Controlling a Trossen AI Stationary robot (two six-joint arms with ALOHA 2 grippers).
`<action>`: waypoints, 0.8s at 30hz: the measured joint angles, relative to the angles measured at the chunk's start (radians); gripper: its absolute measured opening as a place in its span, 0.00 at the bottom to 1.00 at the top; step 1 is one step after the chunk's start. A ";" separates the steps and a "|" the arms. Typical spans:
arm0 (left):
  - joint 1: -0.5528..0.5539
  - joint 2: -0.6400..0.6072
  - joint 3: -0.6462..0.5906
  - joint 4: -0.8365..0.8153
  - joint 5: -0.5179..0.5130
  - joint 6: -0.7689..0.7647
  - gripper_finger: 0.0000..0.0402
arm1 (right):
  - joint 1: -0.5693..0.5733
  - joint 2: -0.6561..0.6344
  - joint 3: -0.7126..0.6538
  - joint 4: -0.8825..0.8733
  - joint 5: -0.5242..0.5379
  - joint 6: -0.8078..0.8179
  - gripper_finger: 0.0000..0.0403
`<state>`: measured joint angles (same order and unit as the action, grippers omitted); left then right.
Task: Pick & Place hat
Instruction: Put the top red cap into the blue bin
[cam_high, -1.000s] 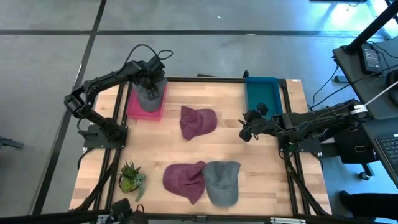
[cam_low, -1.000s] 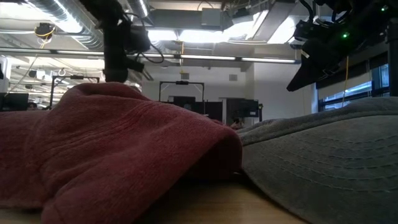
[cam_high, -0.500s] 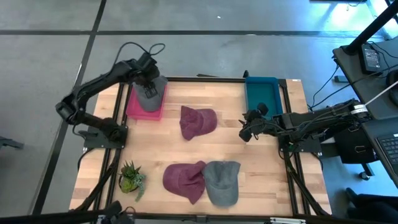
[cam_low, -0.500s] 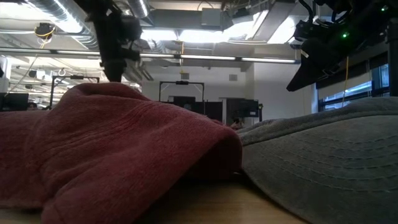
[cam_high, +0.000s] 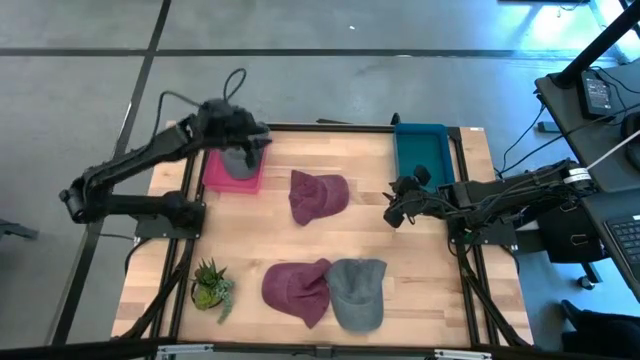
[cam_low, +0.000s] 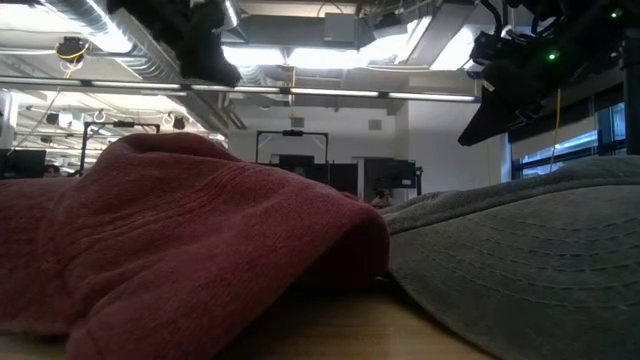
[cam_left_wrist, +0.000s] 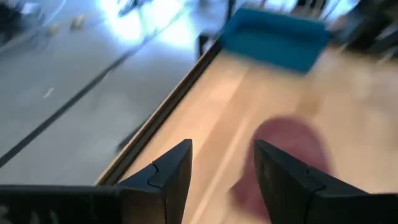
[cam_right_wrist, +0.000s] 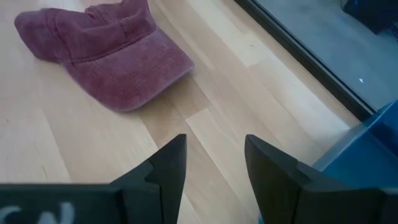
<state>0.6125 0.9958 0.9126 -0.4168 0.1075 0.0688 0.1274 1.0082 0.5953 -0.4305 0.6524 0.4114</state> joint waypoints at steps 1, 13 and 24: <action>-0.039 -0.011 -0.037 0.066 -0.001 -0.022 0.41 | 0.000 0.003 0.000 0.004 0.000 0.000 0.40; -0.413 -0.014 -0.344 0.751 -0.104 -0.050 0.41 | -0.007 0.074 0.001 0.285 -0.144 -0.260 0.40; -0.502 -0.014 -0.388 0.788 -0.159 -0.082 0.41 | -0.150 0.265 0.001 0.556 -0.434 -0.163 0.40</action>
<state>0.1110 0.9817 0.5246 0.3717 -0.0514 -0.0131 -0.0228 1.2730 0.5961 0.1260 0.2180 0.2486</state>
